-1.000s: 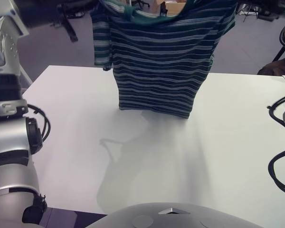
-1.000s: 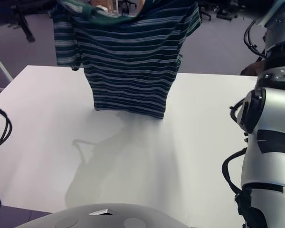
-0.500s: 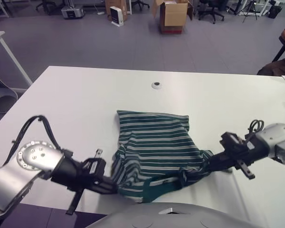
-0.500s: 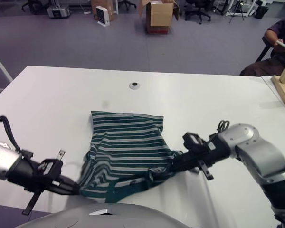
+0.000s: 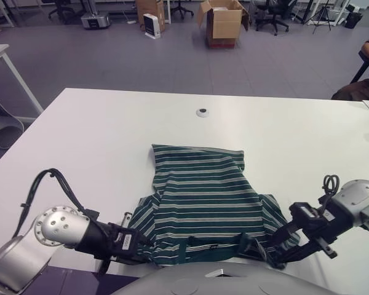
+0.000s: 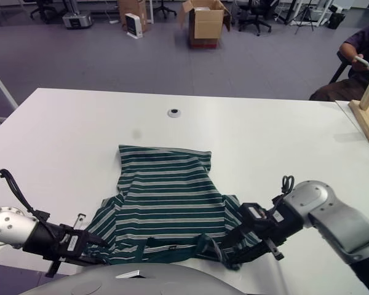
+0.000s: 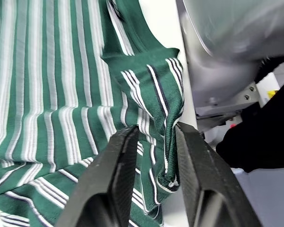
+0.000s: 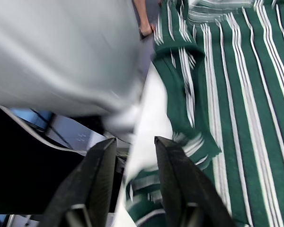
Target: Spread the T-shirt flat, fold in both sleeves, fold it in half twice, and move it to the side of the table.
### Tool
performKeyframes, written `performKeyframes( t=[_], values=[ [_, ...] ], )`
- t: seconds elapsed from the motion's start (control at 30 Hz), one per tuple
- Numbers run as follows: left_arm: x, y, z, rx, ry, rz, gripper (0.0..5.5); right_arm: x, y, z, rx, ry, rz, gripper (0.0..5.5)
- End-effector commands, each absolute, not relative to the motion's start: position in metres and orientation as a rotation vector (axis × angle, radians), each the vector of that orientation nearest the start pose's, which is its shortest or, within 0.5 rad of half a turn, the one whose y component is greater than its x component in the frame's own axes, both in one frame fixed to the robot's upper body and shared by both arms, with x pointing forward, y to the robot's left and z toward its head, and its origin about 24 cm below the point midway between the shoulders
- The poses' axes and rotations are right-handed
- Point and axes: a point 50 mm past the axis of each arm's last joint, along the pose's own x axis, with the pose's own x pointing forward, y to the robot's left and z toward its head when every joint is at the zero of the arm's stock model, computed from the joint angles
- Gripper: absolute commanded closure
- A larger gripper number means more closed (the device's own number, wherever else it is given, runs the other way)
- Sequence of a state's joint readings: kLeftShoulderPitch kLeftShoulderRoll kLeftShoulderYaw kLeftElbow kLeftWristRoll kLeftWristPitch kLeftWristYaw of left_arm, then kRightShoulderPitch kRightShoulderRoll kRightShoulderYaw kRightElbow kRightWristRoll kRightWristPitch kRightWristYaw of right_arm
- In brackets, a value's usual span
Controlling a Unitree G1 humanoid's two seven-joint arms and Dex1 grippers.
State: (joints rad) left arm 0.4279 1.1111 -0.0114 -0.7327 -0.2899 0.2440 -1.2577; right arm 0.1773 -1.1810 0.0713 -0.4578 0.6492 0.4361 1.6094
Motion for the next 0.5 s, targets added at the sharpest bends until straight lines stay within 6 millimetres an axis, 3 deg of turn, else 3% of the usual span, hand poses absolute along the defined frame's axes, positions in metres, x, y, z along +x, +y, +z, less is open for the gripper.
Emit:
performKeyframes(
  t=[0.03, 0.13, 0.2, 0.3, 0.37, 0.5],
  values=[
    [0.127, 0.199, 0.134, 0.497, 0.613, -1.637, 3.49, 0.164, -0.226, 0.143, -0.066, 0.726, 1.802, 3.32],
    [0.143, 0.215, 0.156, 0.364, 0.587, -1.557, 2.97, 0.21, -0.238, 0.164, 0.035, 0.582, 1.655, 3.07],
    [0.169, 0.225, 0.166, 0.384, 0.452, -1.375, 2.67, 0.251, -0.24, 0.162, 0.07, 0.465, 1.442, 3.07],
    [0.219, 0.226, 0.156, 0.443, 0.252, -1.038, 2.67, 0.295, -0.232, 0.122, -0.03, 0.447, 1.126, 3.07],
    [0.239, 0.216, 0.142, 0.423, 0.185, -0.899, 2.67, 0.314, -0.223, 0.088, -0.09, 0.483, 0.943, 3.07],
    [0.258, 0.199, 0.124, 0.343, 0.114, -0.726, 2.67, 0.323, -0.208, 0.044, -0.187, 0.534, 0.829, 3.07]
  ],
)
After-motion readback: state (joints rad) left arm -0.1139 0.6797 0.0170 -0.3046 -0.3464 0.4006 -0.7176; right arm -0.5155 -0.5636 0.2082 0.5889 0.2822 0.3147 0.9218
